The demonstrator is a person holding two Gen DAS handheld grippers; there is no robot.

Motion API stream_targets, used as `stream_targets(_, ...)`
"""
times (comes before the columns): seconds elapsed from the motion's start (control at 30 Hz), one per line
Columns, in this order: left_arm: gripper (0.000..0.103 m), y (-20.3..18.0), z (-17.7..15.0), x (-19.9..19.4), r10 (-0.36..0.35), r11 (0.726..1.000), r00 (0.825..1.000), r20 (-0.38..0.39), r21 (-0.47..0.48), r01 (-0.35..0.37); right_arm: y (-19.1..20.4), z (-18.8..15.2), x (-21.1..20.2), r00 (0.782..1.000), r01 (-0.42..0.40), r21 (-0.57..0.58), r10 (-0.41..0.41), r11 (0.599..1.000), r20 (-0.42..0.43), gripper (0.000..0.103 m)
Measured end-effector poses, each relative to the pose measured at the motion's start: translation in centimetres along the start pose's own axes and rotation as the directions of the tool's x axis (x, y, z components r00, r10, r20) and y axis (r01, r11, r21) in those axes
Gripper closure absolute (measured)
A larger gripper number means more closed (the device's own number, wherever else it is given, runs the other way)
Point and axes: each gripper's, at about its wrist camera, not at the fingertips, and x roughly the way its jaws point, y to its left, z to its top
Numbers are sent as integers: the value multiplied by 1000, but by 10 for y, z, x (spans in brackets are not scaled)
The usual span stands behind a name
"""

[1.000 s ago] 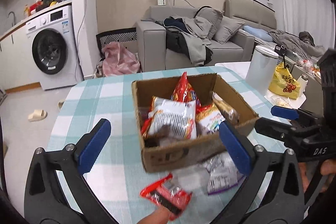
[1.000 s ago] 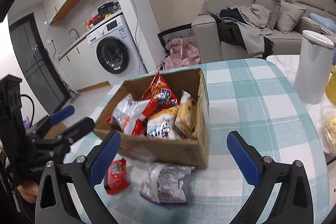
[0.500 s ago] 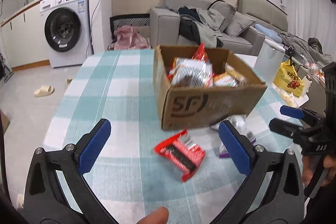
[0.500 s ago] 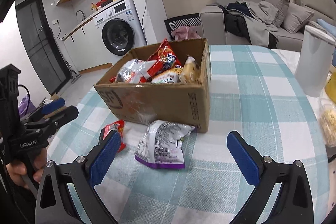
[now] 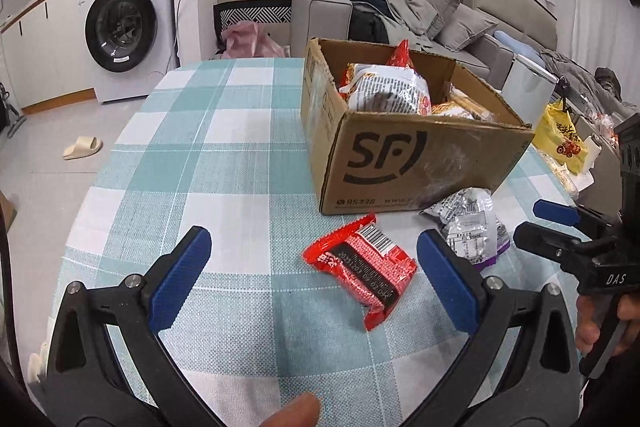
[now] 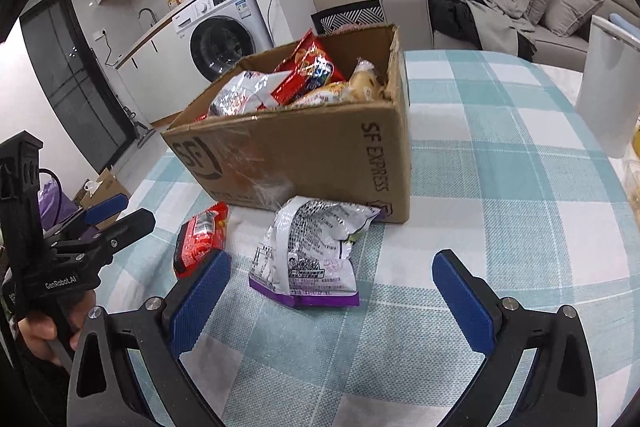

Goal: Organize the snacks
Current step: 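Move both open tools back toward the last two snack bags, then grasp the red-black packet with the left tool while the right grasps the white-purple bag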

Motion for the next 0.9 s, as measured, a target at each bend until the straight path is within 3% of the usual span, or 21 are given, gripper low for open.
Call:
stream_targets(0.47, 0, -11, -15, 36, -44, 998, 996, -71, -44, 41, 4, -9, 26, 997, 29, -14, -30, 999, -73, 0)
stream_targets(0.9, 0, -20, -1, 68, 15, 998, 994, -109, -57, -22, 4, -13, 31, 995, 52, -25, -54, 998, -88, 0)
